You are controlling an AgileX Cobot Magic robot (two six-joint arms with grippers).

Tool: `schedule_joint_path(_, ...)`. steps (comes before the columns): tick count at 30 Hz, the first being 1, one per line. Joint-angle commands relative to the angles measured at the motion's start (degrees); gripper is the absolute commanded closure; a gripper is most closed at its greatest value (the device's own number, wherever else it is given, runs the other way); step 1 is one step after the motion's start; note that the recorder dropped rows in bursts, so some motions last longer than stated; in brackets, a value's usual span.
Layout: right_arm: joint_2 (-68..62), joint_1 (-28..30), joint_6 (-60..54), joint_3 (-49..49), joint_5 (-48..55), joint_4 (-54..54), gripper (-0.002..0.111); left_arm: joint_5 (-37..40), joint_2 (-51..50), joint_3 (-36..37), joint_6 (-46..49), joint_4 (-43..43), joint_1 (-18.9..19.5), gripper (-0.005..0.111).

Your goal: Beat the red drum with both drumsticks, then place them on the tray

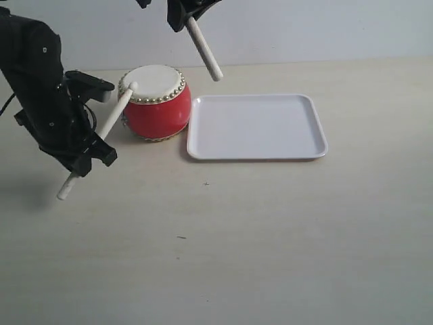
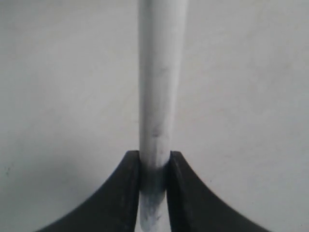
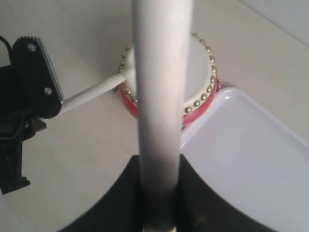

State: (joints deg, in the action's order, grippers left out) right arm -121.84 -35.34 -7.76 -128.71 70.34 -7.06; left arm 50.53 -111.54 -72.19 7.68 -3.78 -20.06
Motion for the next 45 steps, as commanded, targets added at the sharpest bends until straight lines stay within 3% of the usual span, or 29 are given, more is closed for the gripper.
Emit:
schedule_joint_path(1, -1.91, -0.01, -1.09, 0.36, -0.38, 0.37, 0.108, 6.29, 0.28, -4.95, 0.14, 0.06, 0.11, 0.107)
schedule_joint_path(5, -8.64, -0.01, -3.11, 6.67, -0.38, 0.64, 0.108, 8.13, 6.79, -5.73, -2.22, -0.07, 0.11, 0.107)
schedule_joint_path(11, -18.41, -0.01, -2.41, 7.17, -0.38, 1.64, 0.108, 8.94, 13.6, -5.73, -3.42, 0.24, -0.03, 0.107)
schedule_joint_path(18, -4.42, -0.01, -2.05, 7.17, -0.38, 1.39, 0.108, 2.78, 6.41, -0.39, 0.45, 3.35, -0.03, 0.107)
schedule_joint_path(23, 3.87, -0.01, -2.16, 7.17, -0.38, 0.98, 0.108, 3.1, -2.7, -1.77, 4.33, 4.36, -0.03, 0.107)
schedule_joint_path(27, 4.94, -0.01, -2.42, 7.28, -0.38, 0.75, 0.108, 4.42, -3.93, -3.96, 3.19, 4.4, -0.03, 0.107)
schedule_joint_path(45, -18.85, -0.01, -4.58, 8.38, -0.38, -1.5, 0.108, 9.39, 19.34, -4.18, 0.54, 4.95, -0.03, 0.107)
